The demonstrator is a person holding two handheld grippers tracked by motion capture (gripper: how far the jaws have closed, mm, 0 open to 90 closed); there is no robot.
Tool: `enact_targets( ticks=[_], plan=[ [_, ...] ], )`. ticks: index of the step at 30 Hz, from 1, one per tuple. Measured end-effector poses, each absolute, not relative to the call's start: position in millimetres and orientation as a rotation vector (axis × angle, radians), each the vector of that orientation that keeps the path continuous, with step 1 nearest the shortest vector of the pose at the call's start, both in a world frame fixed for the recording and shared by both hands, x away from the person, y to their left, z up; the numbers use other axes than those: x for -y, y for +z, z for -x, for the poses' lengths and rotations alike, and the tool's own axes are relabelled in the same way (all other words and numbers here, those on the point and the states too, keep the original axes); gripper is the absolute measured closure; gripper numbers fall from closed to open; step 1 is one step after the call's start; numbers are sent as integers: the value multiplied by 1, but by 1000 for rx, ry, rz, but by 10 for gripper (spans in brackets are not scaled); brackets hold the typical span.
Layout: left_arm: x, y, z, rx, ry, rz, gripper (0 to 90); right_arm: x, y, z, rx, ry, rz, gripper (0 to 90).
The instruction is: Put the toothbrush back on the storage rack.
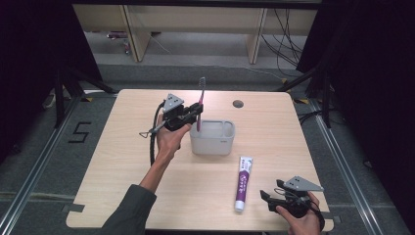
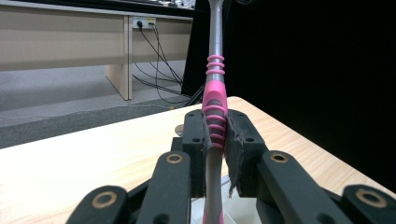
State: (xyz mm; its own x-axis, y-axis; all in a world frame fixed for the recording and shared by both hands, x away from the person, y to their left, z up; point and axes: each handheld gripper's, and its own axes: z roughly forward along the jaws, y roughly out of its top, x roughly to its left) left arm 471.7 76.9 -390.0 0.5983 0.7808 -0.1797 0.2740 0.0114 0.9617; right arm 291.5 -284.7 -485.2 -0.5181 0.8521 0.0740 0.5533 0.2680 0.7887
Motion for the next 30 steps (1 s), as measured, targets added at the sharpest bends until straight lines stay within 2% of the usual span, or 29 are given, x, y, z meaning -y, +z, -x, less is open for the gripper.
enact_targets(
  ticks=[30],
  plan=[
    [-80,-433,-479,-1006,516,-1589,782,284,-486,-291,-2200,1116,-1277,253]
  ],
)
